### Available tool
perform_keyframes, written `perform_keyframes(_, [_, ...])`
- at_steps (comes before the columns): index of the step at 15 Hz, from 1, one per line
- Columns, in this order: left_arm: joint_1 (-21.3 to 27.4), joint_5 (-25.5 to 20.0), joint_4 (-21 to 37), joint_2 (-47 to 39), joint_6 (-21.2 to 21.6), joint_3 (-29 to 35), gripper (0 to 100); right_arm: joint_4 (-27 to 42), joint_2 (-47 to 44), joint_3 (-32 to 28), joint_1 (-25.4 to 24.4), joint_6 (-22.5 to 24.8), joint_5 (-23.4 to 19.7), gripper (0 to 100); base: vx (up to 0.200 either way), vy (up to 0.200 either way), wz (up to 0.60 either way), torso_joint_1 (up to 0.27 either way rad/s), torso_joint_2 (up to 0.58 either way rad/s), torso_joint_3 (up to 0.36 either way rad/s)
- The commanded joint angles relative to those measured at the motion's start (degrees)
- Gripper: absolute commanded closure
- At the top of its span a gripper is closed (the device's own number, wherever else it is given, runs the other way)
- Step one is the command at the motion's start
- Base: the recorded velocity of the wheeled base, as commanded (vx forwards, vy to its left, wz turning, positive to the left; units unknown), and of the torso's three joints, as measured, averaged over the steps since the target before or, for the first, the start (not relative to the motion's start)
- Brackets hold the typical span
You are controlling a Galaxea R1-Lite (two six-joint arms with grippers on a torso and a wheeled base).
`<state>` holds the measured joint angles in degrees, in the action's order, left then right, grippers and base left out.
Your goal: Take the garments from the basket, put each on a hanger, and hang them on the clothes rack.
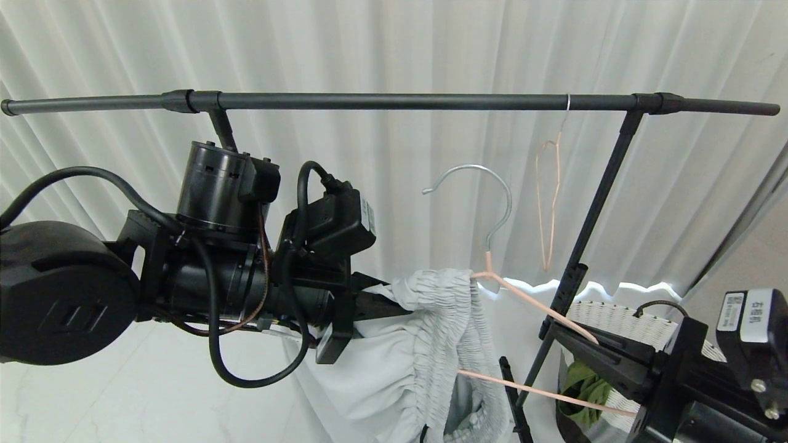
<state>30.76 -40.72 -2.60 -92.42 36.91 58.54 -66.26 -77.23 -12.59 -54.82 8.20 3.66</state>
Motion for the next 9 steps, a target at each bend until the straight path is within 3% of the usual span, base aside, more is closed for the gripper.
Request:
perform_keyframes(1, [0.0,0.0,0.0,0.3,0.0,0.0,100,0.0,0.1,0.0,0.0,0.1,-0.1,100,0.0,0.0,0.0,0.0,0.0,0.0])
perform_keyframes(5, [0.0,0.1,0.0,1.0,0.2,-1.0,100,0.0,0.6,0.3,0.0,0.1,0.0,100,0.0,0.0,0.0,0.0,0.0,0.0])
perform_keyframes(6, [-0.1,0.1,0.0,1.5,0.4,-1.1,100,0.1,0.8,0.2,0.0,0.2,0.1,0,0.0,0.0,0.0,0.0,0.0,0.0])
perform_keyframes(9, [-0.3,0.2,0.0,2.7,0.4,-3.0,100,0.2,1.0,0.6,0.3,0.2,0.6,0,0.0,0.0,0.0,0.0,0.0,0.0])
